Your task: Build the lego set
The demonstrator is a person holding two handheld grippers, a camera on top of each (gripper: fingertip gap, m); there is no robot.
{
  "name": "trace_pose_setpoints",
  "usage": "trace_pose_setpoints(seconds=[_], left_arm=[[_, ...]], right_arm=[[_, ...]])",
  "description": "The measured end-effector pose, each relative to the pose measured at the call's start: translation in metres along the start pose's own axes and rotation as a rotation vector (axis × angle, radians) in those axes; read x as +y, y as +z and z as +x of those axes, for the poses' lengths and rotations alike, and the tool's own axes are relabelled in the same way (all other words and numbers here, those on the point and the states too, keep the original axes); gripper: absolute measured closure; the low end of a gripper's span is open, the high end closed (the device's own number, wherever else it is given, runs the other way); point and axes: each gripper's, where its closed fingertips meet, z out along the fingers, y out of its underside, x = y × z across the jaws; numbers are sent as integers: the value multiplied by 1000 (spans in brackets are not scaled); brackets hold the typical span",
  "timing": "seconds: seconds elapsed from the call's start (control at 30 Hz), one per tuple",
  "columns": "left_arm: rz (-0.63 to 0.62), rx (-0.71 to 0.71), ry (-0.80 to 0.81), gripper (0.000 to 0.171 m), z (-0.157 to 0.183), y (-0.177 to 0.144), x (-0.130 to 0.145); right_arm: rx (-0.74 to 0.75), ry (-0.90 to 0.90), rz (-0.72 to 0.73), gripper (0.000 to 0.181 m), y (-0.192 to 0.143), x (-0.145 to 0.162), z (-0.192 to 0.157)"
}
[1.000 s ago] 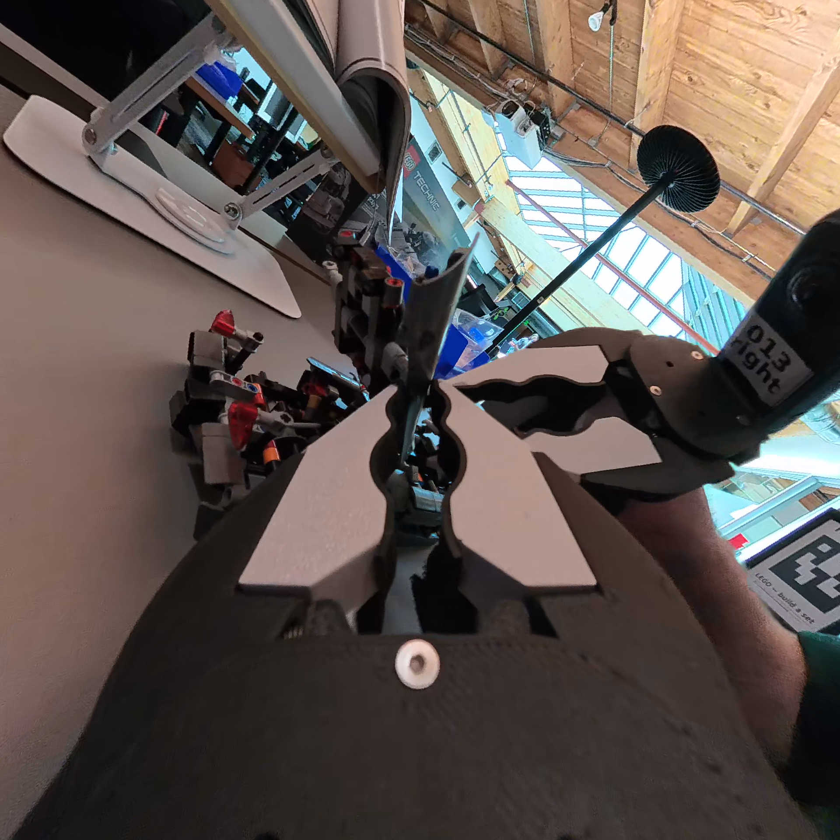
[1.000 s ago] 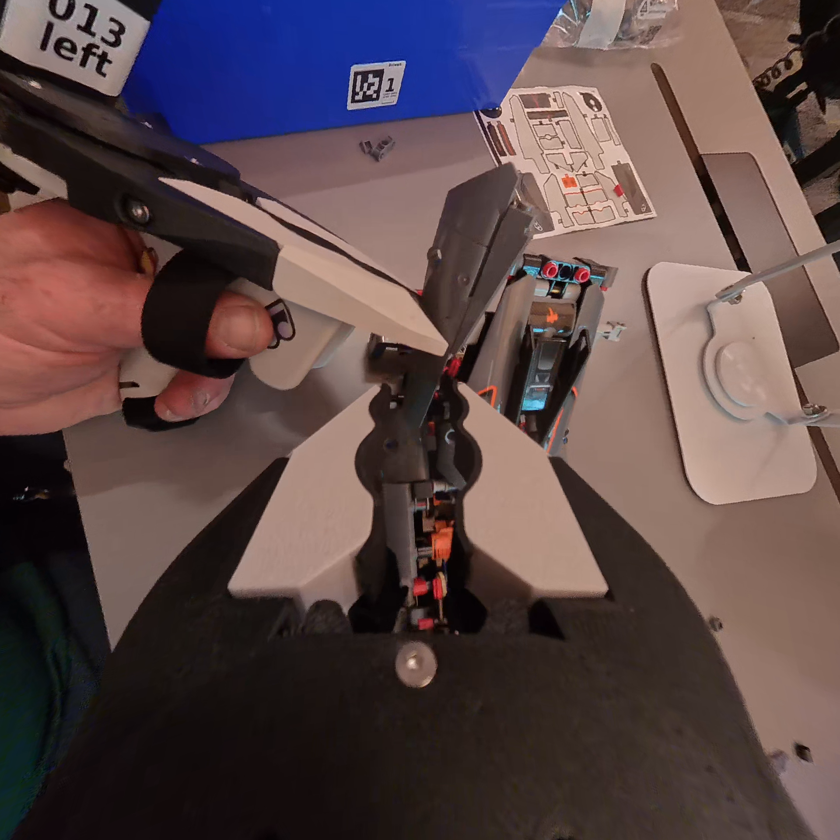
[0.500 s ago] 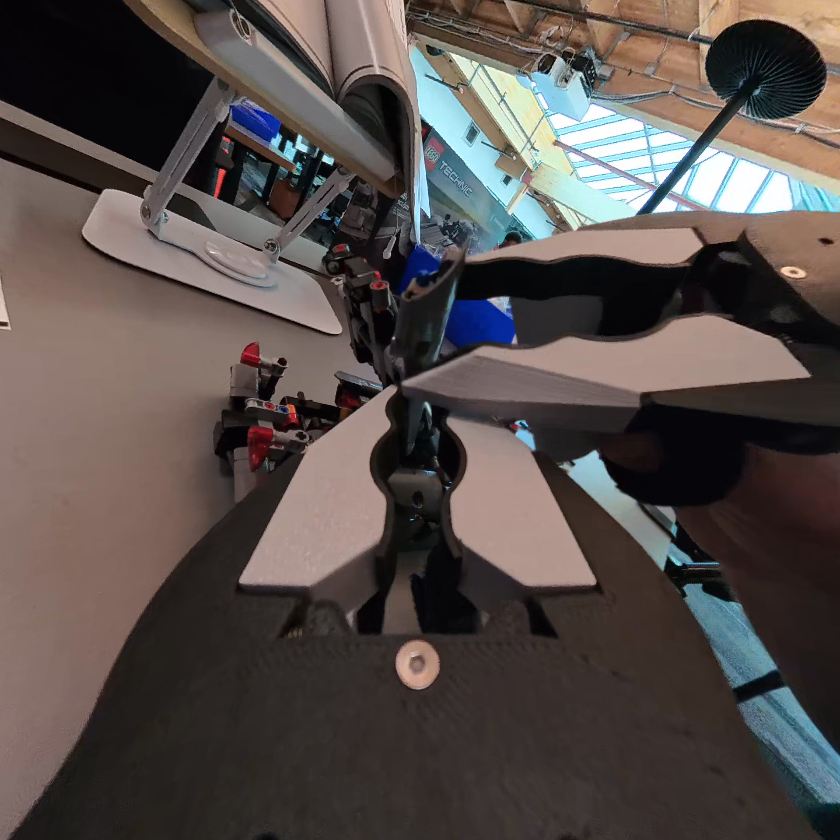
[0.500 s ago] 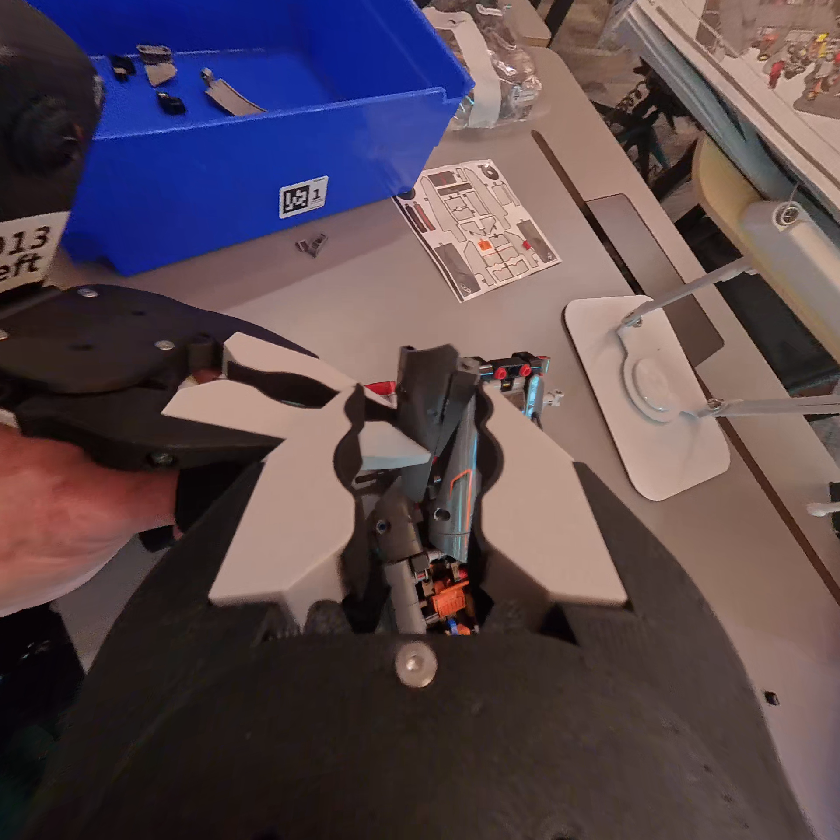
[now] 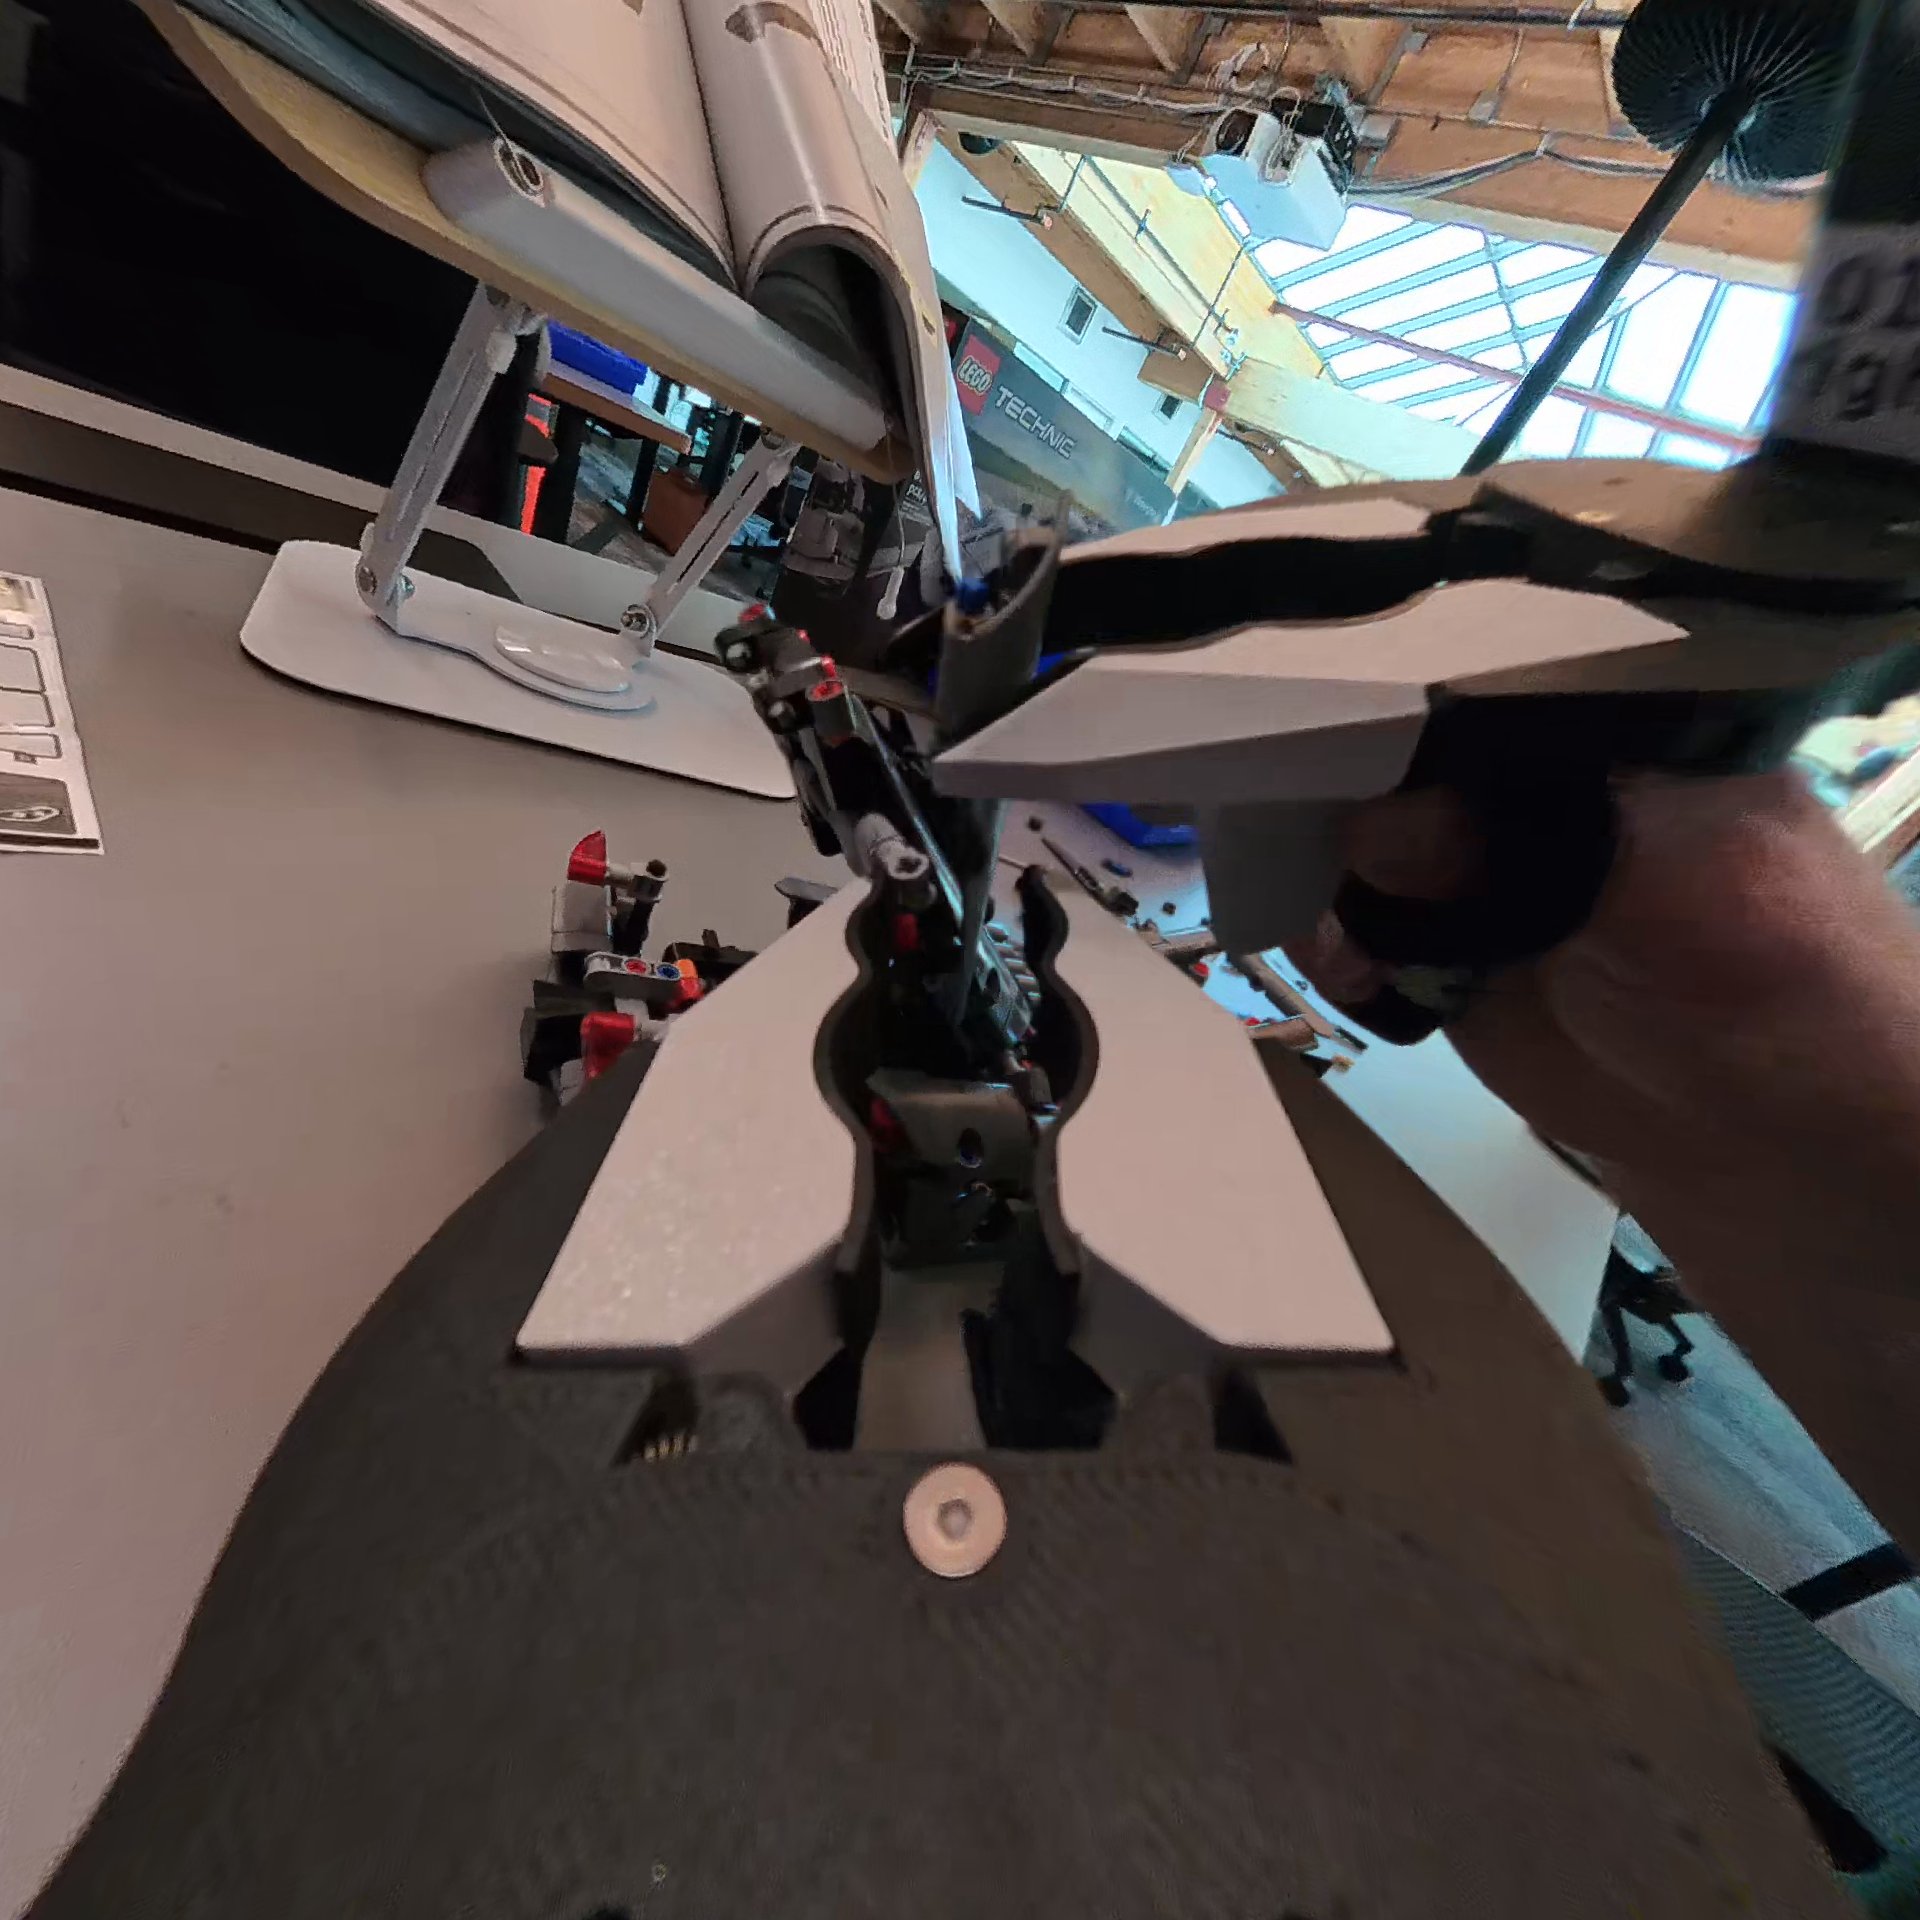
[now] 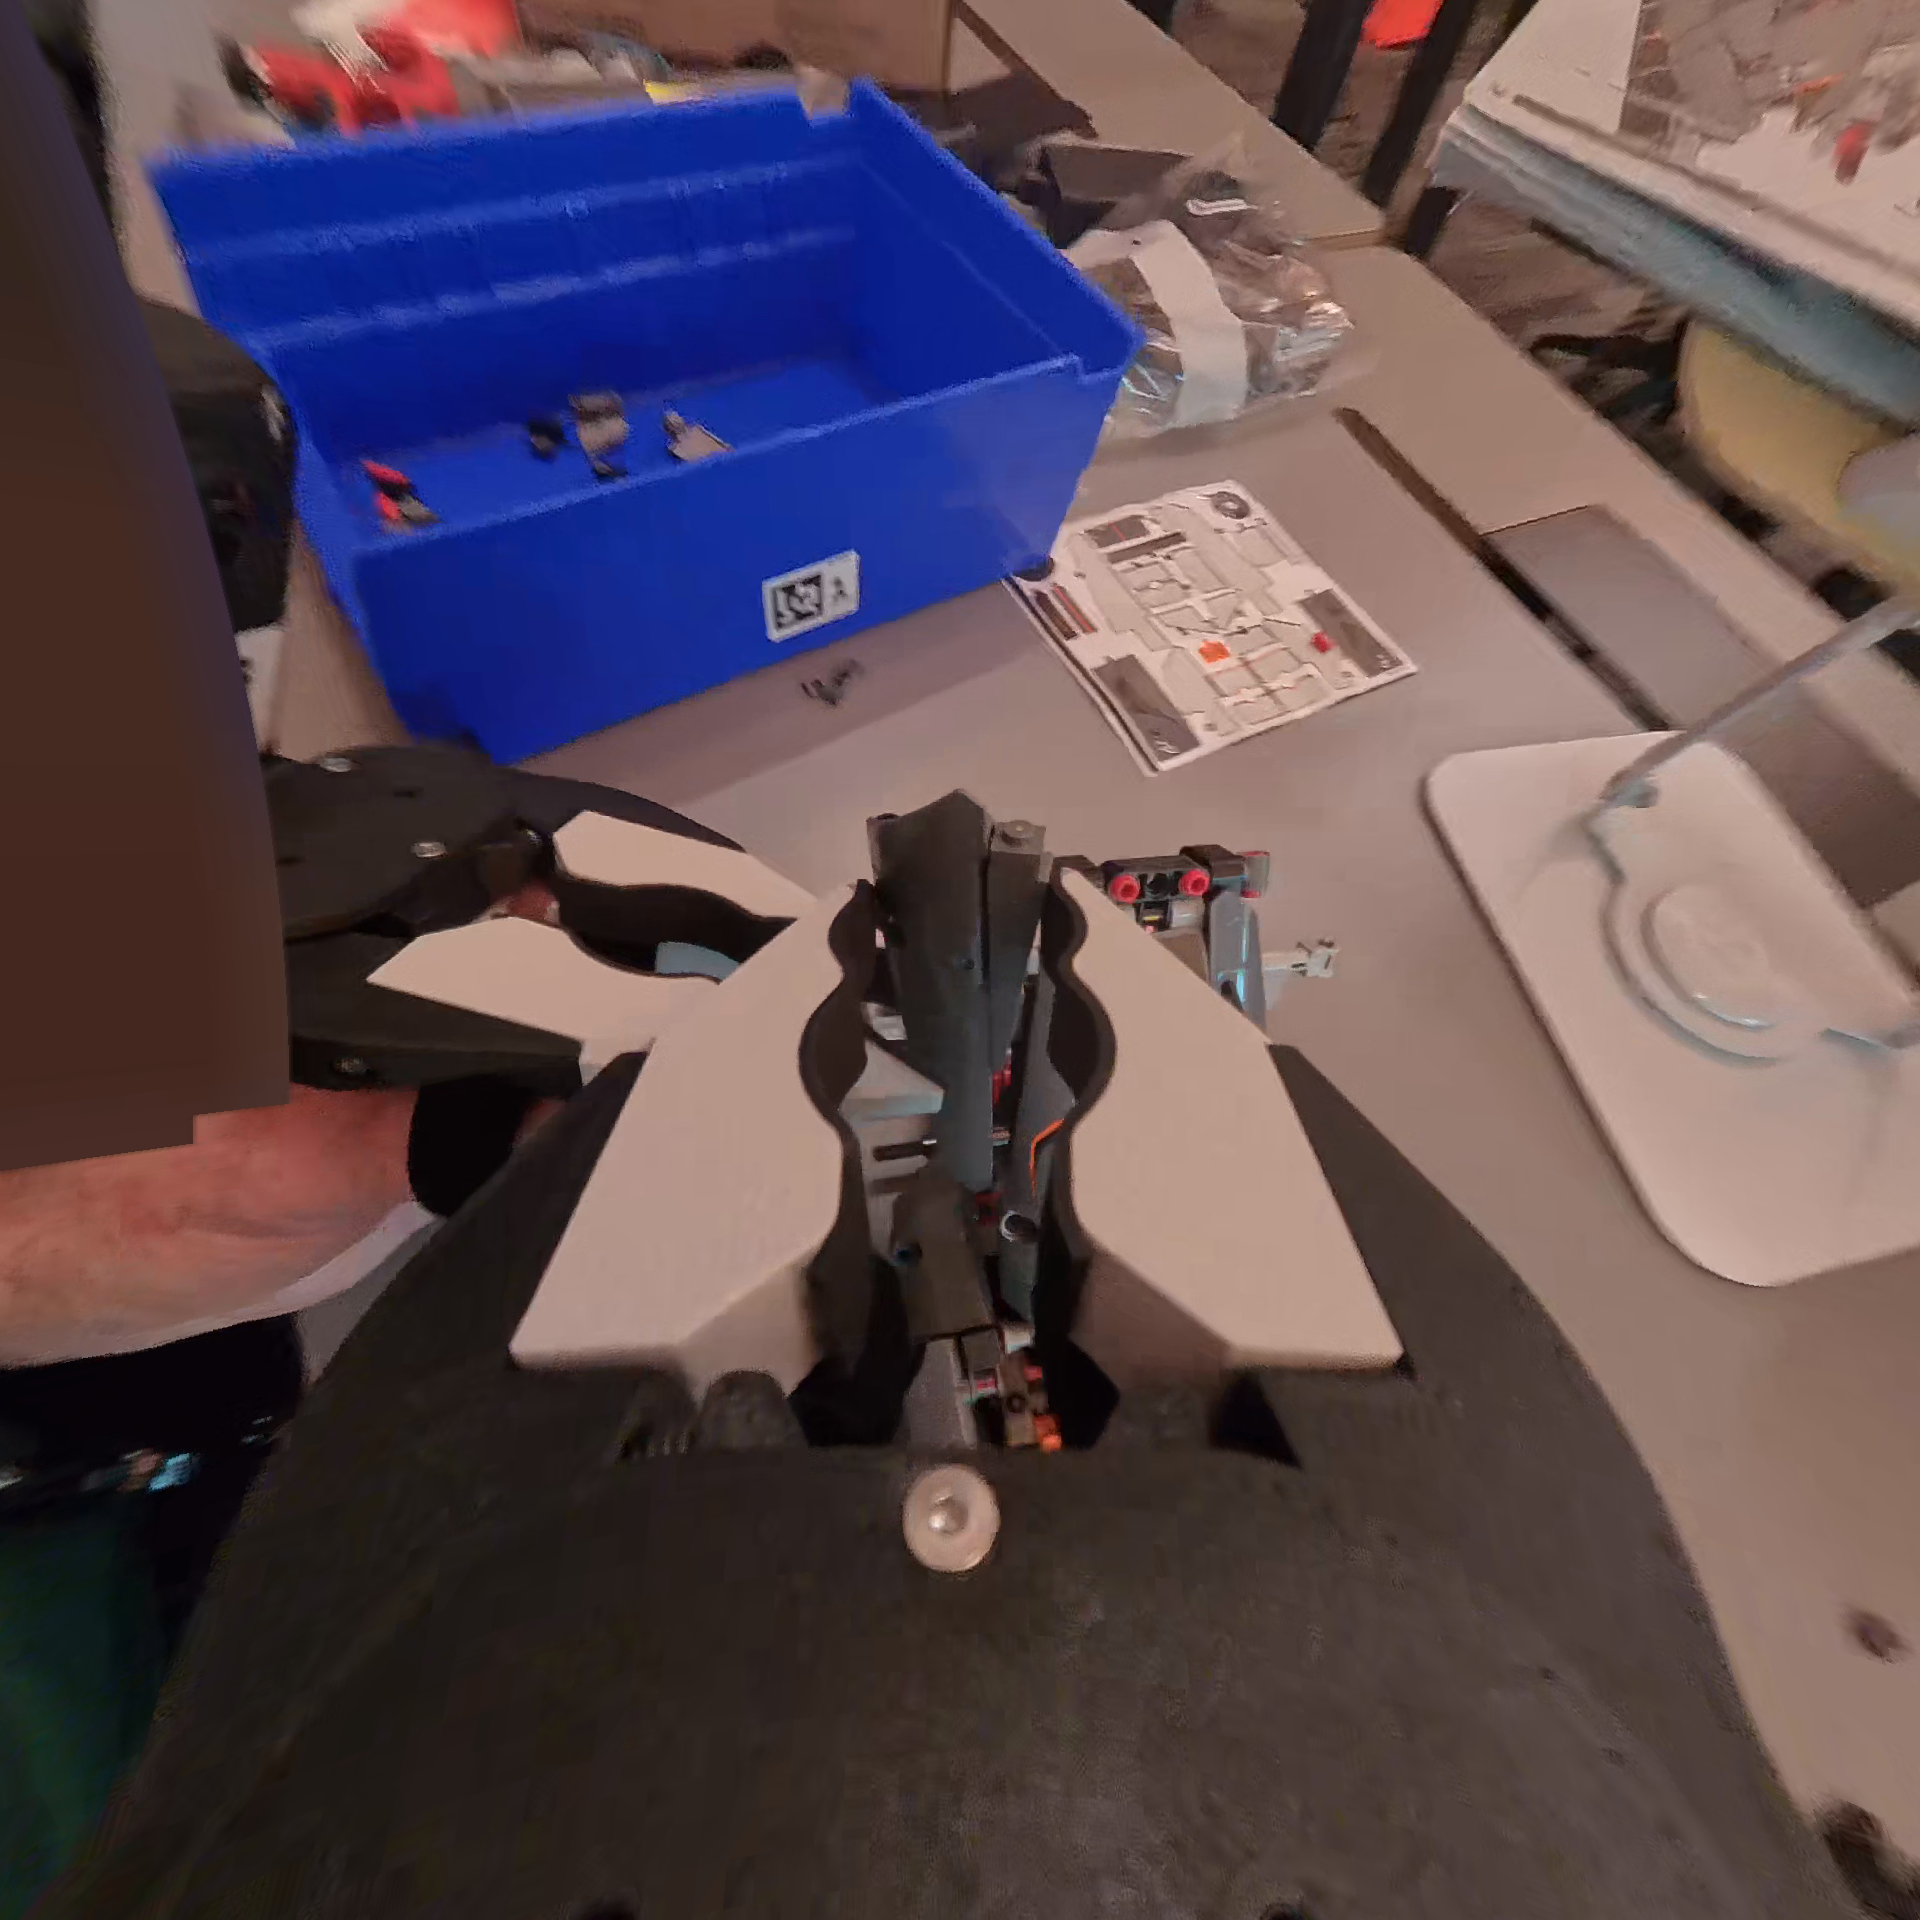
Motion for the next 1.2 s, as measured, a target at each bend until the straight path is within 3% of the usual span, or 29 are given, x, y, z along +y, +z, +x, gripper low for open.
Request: trace_pose_setpoints(seconds=[0.2,0.37,0.67,1.2], left_arm=[[13,40,-50,138,2,1,-1],[5,78,-36,130,11,2,2],[2,157,-94,120,18,0,2],[-12,215,-97,117,26,4,5]], right_arm=[[-305,261,139,152,-12,-8,3],[-478,311,161,153,-13,-10,-7],[-484,101,142,153,-9,-3,-12],[-514,0,142,153,-12,10,-9]])
